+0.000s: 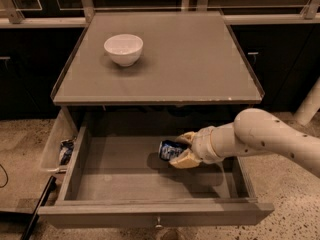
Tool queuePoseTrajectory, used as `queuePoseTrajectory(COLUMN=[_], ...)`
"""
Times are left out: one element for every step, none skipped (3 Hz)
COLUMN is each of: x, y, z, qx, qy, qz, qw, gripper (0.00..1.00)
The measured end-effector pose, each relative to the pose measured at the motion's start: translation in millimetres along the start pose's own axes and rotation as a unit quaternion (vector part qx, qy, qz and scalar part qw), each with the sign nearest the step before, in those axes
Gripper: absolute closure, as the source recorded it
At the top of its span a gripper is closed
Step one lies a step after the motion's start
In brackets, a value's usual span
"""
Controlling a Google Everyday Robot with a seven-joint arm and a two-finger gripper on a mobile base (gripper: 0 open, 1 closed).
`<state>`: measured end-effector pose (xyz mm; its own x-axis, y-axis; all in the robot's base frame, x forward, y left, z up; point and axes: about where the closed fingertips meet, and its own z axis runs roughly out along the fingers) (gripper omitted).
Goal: Pick pepsi can from top drawer and place on counter
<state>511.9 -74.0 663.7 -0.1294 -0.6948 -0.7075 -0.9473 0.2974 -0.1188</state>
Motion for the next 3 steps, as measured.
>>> queuePoseTrajectory(x=[-26.3,-42.5,-67.2], y=[-4.9,-25.4,-51.1], z=[-51.7,-106.6,-159.6], qx=[0.017,0.034,0.054], qy=[0.001,-0.007,-0.009], qz=[-0.038,-0.057,-0.076], qw=[0.9991,0.9978,0.9956], gripper=[1.0,1.0,1.0])
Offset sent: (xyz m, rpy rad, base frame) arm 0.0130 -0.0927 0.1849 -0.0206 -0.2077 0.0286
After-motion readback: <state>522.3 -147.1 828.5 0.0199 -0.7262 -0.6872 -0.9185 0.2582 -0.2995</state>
